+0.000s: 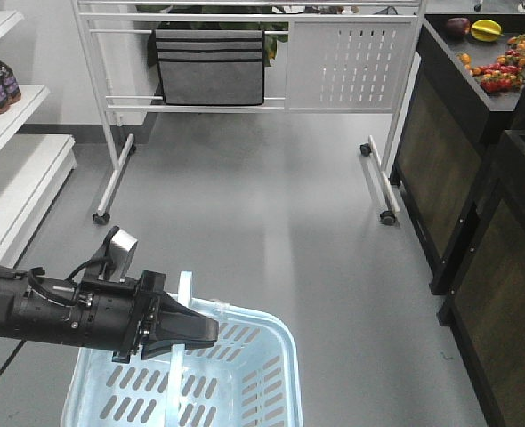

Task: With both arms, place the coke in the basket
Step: 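Drive the base across the room carrying the basket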

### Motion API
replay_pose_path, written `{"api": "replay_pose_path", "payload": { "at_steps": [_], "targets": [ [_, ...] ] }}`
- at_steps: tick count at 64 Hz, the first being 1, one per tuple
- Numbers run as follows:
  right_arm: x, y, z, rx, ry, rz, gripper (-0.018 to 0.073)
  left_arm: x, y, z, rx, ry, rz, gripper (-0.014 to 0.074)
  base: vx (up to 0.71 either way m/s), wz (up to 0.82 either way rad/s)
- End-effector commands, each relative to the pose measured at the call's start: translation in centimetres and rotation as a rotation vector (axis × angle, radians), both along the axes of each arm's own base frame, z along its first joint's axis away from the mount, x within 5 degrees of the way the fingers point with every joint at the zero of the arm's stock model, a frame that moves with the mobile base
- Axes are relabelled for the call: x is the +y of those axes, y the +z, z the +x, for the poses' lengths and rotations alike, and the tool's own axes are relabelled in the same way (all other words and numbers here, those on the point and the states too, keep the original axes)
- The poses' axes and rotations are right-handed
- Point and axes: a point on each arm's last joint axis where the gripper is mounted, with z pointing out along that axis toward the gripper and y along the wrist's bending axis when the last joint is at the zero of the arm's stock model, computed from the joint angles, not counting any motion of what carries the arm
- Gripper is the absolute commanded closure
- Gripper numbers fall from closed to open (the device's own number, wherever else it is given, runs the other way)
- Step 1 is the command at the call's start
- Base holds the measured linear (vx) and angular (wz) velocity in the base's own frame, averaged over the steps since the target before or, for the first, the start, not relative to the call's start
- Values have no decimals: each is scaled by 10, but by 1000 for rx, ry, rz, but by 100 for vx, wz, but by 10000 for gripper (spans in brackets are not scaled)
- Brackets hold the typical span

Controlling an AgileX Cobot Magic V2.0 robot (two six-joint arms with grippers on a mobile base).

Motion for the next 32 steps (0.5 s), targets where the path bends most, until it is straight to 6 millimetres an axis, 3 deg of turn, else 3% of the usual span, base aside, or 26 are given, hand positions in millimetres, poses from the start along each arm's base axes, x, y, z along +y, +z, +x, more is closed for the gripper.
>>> {"api": "replay_pose_path", "payload": {
  "at_steps": [1,32],
  "targets": [
    [0,4,-1,-84,3,-15,568,-4,26,-2,-56,-18,-119,604,9,-9],
    [0,4,-1,-84,3,-15,568,-4,26,-2,-56,-18,-118,604,12,-5]
  ]
}}
